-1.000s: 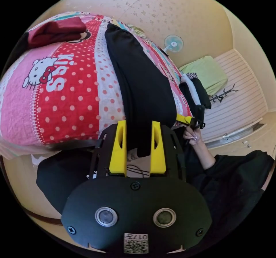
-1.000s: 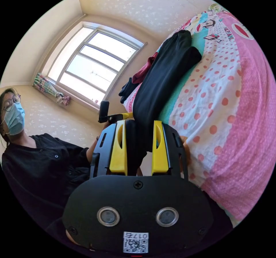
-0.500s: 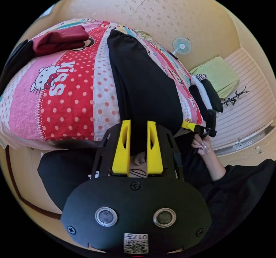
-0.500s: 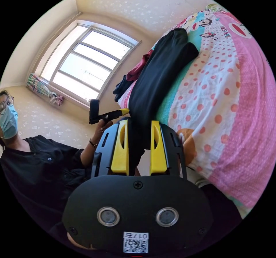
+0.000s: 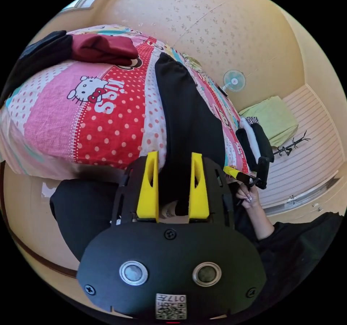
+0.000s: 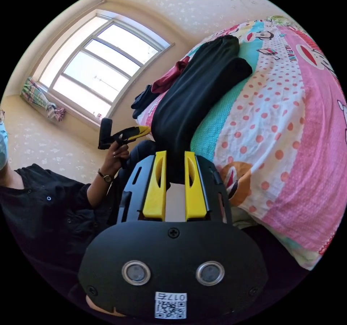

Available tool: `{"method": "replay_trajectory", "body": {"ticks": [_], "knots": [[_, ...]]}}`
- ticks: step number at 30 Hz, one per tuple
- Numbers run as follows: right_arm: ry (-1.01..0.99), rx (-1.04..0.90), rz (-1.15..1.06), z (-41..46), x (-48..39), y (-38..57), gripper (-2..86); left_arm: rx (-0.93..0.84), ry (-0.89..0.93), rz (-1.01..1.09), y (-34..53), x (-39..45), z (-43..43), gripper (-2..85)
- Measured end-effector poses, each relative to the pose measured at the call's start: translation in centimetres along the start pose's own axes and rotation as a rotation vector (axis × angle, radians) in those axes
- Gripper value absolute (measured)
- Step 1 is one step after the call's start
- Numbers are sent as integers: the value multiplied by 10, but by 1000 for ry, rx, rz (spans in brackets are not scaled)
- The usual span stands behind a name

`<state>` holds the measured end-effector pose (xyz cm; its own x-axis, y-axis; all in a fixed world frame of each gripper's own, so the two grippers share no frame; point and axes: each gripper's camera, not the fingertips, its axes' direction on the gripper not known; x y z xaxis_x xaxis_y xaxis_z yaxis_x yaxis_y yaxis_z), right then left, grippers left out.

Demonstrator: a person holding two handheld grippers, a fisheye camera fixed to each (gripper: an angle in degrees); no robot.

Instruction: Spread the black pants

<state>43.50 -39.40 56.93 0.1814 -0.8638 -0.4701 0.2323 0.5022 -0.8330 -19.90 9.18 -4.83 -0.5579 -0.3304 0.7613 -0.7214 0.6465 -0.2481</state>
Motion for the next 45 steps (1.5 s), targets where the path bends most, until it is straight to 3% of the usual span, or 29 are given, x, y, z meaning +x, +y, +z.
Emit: {"method": "replay_trajectory", "body": {"ticks": [4, 12, 17, 21, 26, 31, 34, 40, 45], "knots": [[18, 119, 22, -11, 3, -6, 110, -21, 96, 51, -4, 0, 13, 136], [-135, 68, 69, 35, 6, -18, 116, -126, 74, 54, 5, 15, 38, 119], [-127, 44, 67, 55, -4, -29, 113, -134, 101, 61, 10, 19, 42, 115], [-79, 22, 66, 75, -18, -36, 73, -203, 195, 41, 16, 9, 45, 54], [-86, -8, -10, 70, -53, -34, 33, -180, 333, 77, 42, 23, 15, 44], [-255, 89, -210, 16, -126, -34, 22, 34, 610, 229, 61, 76, -79, 42], [-332, 191, -383, -33, -190, -48, 18, 138, 689, 389, 55, 132, -137, 41], [-305, 377, -769, -141, -349, -77, 15, 339, 801, 714, 40, 260, -250, 33], [-131, 510, -878, -211, -457, -109, 16, 449, 718, 743, 12, 334, -293, 30]]}}
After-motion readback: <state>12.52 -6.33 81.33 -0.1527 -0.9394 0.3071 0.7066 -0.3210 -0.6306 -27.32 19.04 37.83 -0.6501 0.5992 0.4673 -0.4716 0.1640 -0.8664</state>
